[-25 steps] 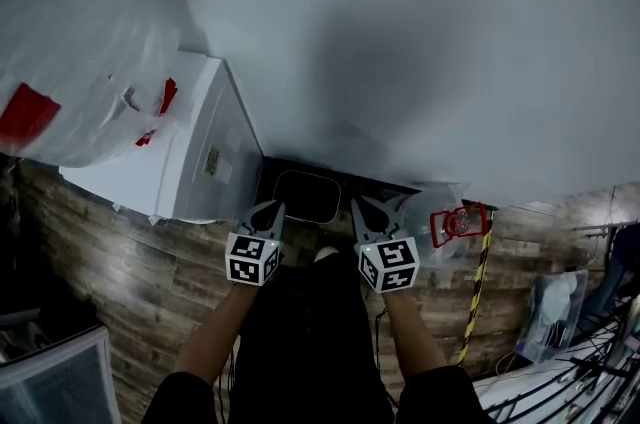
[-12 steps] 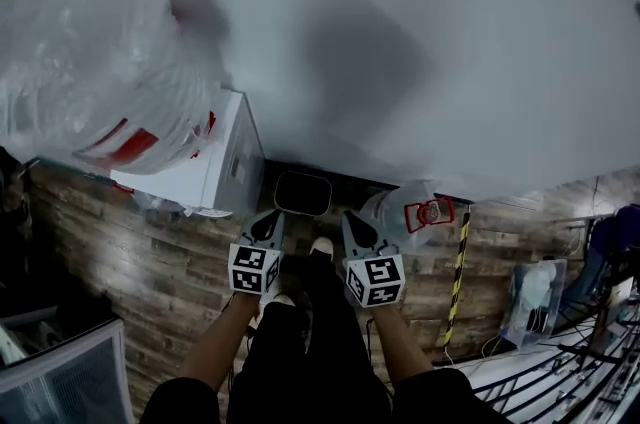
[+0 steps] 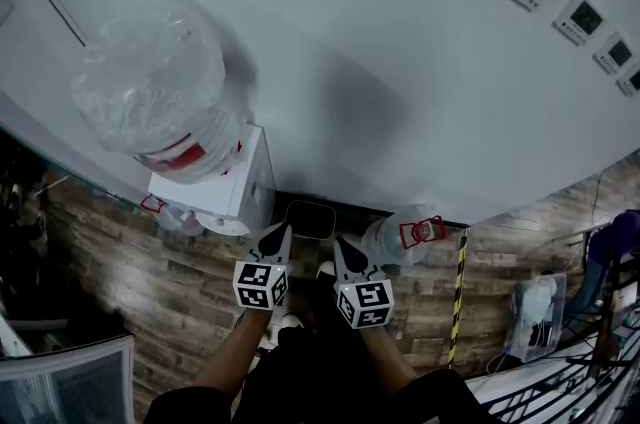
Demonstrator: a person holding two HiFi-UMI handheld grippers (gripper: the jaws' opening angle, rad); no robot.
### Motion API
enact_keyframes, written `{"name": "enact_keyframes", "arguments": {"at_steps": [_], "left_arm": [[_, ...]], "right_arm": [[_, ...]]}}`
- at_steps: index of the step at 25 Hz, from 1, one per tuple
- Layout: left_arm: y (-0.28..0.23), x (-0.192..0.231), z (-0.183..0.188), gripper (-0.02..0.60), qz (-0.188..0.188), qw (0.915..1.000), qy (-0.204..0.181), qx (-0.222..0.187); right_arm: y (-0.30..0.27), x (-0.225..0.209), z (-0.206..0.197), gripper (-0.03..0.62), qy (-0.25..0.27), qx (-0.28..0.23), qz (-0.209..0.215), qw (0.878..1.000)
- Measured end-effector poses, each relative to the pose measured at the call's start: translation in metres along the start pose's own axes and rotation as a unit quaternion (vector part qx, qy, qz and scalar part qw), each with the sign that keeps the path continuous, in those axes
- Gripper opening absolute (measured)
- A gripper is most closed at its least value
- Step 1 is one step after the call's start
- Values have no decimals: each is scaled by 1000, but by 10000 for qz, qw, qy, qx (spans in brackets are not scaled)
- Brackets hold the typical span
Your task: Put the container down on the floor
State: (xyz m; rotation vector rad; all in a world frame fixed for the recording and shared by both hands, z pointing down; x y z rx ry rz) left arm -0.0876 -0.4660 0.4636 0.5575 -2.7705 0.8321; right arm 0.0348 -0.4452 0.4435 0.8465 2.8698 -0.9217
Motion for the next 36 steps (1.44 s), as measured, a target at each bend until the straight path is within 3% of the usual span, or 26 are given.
{"name": "enact_keyframes", "arguments": {"at_steps": [5,10,22,36], "left_arm": [[27,-15,31,14,-25,9993,-139,-353],[39,-25,38,14,17,9983,-247,-524],[61,-42,33,14,1,9976,-338,-608],[70,-52,11,14,-94,9984,-361,-430]], "right_arm": [[21,14,24,11,94,-302,74,9995],[37,19,35,11,240,-472,90,9986],[63,35,34,11,393,-587,172,9974],[74,47,20,9,380,-515,220,9977]]}}
Point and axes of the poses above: the fingertips, and each gripper's own axes: y backward along the fingers, x to its left, z out of its top, the point moved 1 cm from there along y, backward along the fingers, and after that the axes turned 8 degrees about x, right-handed, at the moved point
